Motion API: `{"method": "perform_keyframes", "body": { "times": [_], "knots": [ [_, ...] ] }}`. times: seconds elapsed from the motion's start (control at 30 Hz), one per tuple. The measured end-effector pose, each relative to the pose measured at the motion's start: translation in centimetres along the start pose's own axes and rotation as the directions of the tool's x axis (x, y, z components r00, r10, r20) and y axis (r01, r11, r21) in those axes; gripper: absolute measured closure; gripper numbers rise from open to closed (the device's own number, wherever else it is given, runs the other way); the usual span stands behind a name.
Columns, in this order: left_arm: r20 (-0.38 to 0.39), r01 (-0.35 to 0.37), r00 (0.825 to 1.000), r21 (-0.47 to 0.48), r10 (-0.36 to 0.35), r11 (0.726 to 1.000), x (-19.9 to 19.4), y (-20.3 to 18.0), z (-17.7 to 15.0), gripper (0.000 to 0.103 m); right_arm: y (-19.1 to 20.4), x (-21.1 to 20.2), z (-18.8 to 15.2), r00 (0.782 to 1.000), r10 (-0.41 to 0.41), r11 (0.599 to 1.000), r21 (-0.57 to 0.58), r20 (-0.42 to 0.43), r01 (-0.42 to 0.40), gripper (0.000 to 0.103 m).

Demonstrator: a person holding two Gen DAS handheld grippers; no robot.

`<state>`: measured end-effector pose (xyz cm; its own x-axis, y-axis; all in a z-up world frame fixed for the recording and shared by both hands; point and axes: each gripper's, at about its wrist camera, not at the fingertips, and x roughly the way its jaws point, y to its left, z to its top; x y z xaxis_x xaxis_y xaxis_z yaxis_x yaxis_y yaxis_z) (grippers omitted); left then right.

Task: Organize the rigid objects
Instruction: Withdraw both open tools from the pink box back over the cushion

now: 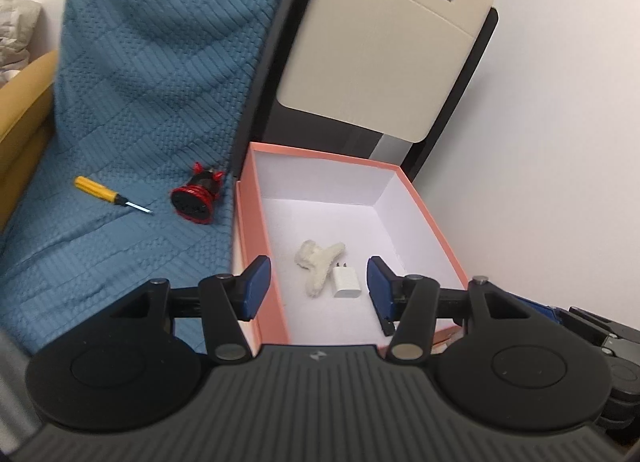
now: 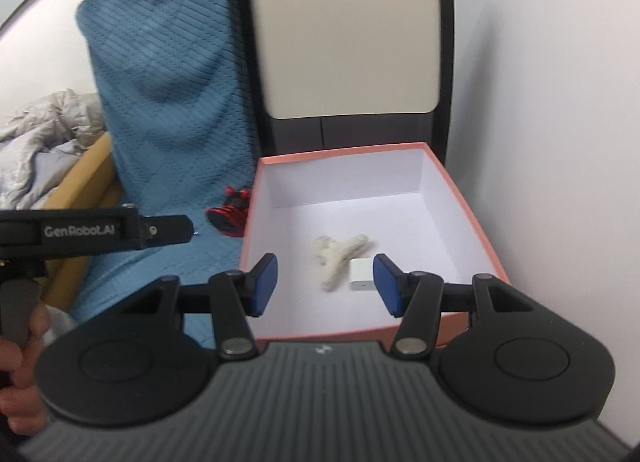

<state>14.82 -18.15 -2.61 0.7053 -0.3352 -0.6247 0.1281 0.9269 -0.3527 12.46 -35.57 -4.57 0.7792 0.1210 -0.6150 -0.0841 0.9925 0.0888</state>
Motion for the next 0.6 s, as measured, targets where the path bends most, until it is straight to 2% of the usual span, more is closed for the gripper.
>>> {"method": "perform_keyframes", "body": {
  "times": [0.23, 0.6],
  "knots": [
    [0.03, 0.0, 1.0, -0.021, 0.001, 1.0, -4.8, 2.6, -2.3, 0.044, 3.4, -2.8, -2.3, 1.0, 0.024, 1.0, -0.005, 0.012, -0.024, 0.047],
    [0.069, -0.032, 0.997, -0.056, 0.036, 0.998, -9.0, 6.2, -5.6, 0.039, 7.0, -5.0, -4.7, 0.998, 0.06, 0.998, 0.005, 0.032, -0.06, 0.047]
  ]
}}
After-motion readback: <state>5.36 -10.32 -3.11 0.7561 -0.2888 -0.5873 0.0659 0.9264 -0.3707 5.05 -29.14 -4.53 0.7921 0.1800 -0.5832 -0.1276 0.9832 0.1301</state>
